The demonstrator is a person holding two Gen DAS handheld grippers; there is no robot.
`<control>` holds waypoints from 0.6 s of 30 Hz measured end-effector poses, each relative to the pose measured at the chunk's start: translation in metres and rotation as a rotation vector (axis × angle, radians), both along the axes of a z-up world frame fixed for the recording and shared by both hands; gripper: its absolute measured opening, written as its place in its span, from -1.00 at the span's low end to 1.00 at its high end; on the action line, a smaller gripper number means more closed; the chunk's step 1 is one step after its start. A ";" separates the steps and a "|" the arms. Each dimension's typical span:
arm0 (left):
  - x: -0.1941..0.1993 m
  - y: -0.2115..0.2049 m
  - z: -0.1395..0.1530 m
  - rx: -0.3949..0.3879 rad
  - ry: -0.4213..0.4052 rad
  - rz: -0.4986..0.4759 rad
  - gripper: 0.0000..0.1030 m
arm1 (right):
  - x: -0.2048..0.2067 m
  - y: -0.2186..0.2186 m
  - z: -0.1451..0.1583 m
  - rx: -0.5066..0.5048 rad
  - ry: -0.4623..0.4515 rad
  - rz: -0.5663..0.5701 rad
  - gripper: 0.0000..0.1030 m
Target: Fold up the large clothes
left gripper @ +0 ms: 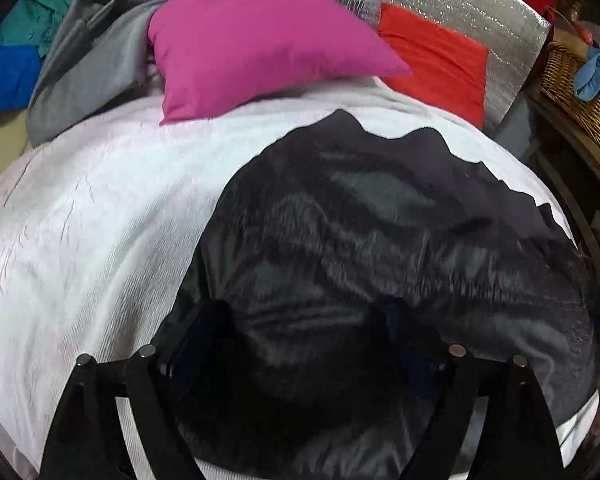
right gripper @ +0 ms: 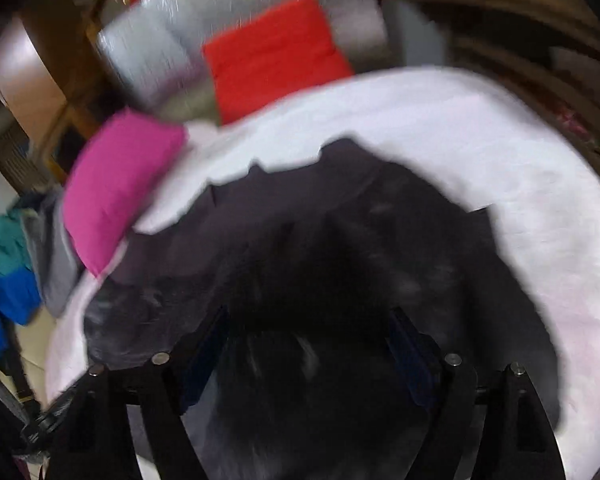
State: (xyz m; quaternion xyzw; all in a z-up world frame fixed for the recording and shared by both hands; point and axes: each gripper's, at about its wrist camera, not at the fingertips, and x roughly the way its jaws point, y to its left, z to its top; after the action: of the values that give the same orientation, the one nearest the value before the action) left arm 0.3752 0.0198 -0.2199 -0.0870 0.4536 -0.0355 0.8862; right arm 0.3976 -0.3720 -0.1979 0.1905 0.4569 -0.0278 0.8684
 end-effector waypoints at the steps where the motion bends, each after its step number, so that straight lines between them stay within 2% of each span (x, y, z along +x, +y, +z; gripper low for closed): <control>1: 0.005 0.000 -0.003 0.002 -0.001 -0.001 0.74 | 0.009 0.004 -0.006 -0.034 0.011 -0.003 0.66; 2: 0.011 -0.001 -0.004 0.002 -0.002 0.001 0.76 | 0.013 0.009 -0.010 -0.094 0.002 0.008 0.61; 4: 0.022 -0.008 -0.009 0.011 -0.006 0.002 0.84 | 0.023 0.017 -0.006 -0.233 -0.001 -0.009 -0.02; 5: 0.027 -0.011 -0.010 0.024 -0.006 0.001 0.85 | 0.028 0.015 -0.003 -0.243 -0.010 -0.017 -0.60; 6: 0.031 -0.011 -0.010 0.030 -0.004 0.002 0.86 | 0.036 0.008 -0.004 -0.221 -0.010 -0.018 -0.74; 8: 0.047 -0.011 -0.015 0.029 0.000 0.014 0.90 | 0.054 -0.009 -0.016 -0.161 0.015 -0.058 -0.75; 11: 0.063 -0.016 -0.026 0.018 -0.005 0.018 0.96 | 0.067 -0.014 -0.030 -0.140 0.020 -0.073 -0.77; 16: 0.078 -0.018 -0.026 -0.012 0.035 0.039 0.97 | 0.065 -0.019 -0.021 -0.087 0.020 -0.099 -0.73; 17: 0.077 -0.017 -0.023 -0.020 0.039 0.042 0.97 | 0.063 -0.019 -0.018 -0.077 0.021 -0.094 -0.69; 18: 0.081 -0.015 -0.018 -0.033 0.039 0.042 0.97 | 0.061 -0.019 -0.013 -0.060 0.016 -0.083 -0.57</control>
State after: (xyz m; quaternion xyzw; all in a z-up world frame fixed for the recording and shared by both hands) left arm 0.4560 0.0051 -0.2377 -0.1119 0.4680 -0.0228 0.8763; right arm 0.4589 -0.3911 -0.2107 0.1832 0.4547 -0.0791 0.8680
